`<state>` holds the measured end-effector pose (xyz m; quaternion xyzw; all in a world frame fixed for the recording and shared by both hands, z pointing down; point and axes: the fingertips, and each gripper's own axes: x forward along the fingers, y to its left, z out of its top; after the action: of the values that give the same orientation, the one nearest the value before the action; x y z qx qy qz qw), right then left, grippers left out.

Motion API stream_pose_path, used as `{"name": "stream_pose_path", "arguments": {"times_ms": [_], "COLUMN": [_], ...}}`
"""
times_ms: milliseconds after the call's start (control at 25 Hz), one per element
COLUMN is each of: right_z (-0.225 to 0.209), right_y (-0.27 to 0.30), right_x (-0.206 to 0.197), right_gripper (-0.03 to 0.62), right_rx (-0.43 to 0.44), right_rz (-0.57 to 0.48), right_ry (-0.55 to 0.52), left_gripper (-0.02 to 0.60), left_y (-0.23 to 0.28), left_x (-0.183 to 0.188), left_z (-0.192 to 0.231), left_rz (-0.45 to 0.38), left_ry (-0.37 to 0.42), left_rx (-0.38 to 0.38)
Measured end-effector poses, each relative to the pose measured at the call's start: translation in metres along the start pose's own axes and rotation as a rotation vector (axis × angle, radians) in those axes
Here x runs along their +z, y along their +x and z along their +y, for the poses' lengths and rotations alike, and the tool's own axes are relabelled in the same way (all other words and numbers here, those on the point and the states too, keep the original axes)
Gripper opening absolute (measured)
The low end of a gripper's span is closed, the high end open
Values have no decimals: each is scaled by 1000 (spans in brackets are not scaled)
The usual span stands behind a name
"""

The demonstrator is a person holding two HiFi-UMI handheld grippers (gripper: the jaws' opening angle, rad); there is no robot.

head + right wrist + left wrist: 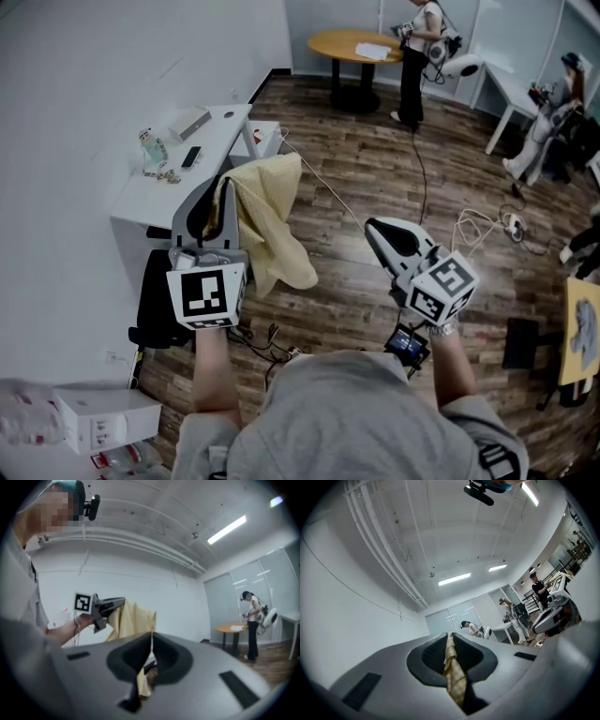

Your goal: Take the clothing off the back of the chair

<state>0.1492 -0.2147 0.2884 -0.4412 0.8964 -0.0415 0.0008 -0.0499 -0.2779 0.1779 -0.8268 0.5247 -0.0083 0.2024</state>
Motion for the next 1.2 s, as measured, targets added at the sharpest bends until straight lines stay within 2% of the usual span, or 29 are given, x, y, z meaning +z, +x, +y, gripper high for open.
{"name": "stream_pose_path", "arguments": {"times_ms": [520, 1200], "right_z": [-22, -44], "right_y": [-31, -69], "right_x": [-4, -12], "right_gripper": [34, 35], "right_rx": [-27, -79], "right_rz": [-1, 10], "right_ry": [14, 25], "left_gripper": [63, 63], "left_y": [14, 31], "left_x": [11, 16], "left_z": [-39, -88], "left_rz": [-31, -37], "left_ry": [17, -13], "left_rx": [-37, -100]}}
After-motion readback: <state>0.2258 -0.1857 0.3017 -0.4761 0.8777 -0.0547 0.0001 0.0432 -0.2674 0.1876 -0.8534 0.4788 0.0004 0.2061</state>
